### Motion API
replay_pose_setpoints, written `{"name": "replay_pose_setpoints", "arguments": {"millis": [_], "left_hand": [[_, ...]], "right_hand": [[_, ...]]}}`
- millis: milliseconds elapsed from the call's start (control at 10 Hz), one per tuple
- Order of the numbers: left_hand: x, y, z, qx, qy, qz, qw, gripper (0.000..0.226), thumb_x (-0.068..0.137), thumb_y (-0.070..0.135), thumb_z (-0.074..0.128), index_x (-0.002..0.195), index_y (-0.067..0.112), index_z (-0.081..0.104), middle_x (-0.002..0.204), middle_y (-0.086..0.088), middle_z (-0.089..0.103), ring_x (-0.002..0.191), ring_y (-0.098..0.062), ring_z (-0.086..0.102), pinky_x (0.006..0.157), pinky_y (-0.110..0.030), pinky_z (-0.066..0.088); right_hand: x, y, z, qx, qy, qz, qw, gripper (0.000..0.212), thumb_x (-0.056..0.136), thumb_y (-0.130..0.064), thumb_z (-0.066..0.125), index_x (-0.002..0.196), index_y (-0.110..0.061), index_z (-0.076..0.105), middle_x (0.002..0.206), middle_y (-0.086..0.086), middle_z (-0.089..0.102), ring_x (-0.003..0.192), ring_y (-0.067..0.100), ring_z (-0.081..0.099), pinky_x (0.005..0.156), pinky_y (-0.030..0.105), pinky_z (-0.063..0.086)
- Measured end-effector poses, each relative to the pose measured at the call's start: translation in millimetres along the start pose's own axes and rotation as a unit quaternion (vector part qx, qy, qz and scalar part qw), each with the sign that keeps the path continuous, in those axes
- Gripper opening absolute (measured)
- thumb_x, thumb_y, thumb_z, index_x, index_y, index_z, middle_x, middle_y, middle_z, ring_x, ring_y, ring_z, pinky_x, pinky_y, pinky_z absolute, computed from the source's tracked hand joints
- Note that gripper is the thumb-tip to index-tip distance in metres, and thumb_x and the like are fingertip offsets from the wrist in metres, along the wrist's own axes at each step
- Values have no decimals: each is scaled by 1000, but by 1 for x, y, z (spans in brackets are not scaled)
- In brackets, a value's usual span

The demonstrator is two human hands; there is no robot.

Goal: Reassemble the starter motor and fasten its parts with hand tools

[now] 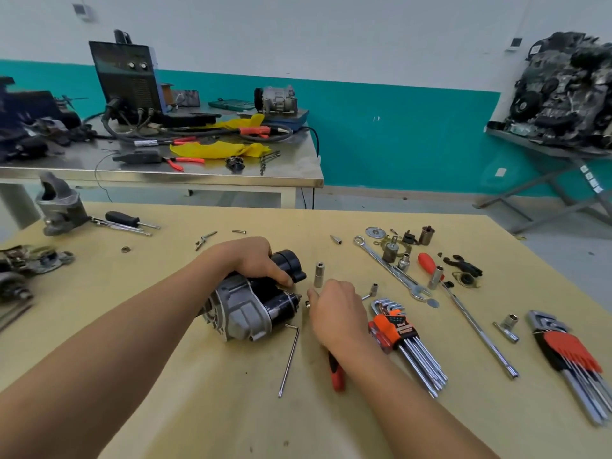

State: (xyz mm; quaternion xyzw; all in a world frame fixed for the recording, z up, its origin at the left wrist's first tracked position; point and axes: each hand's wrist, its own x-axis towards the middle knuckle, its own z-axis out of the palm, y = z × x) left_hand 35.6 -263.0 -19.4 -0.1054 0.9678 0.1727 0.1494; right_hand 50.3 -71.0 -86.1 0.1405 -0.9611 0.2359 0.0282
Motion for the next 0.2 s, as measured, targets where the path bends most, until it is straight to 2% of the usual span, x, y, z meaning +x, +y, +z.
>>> {"name": "replay_pose_setpoints", "arguments": {"millis": [100,200], "left_hand": [[-20,-1,-4,42,17,31,999,69,75,75,64,100,11,70,95,-5,72,85,-21,64,75,-33,49],[-58,-17,-22,-25,117,83,989,80,77,75,57,130,15,63,124,0,68,106,-15,63,92,-33,48]], "right_hand": [[-7,-6,-13,-47,-19,-5,999,28,100,-41,52,101,-13,58,96,8,53,89,29,56,67,33,39],[-12,-2,-57,-28,14,-3,1000,31,94,-42,58,79,-15,54,79,0,56,79,25,63,60,30,44]]}}
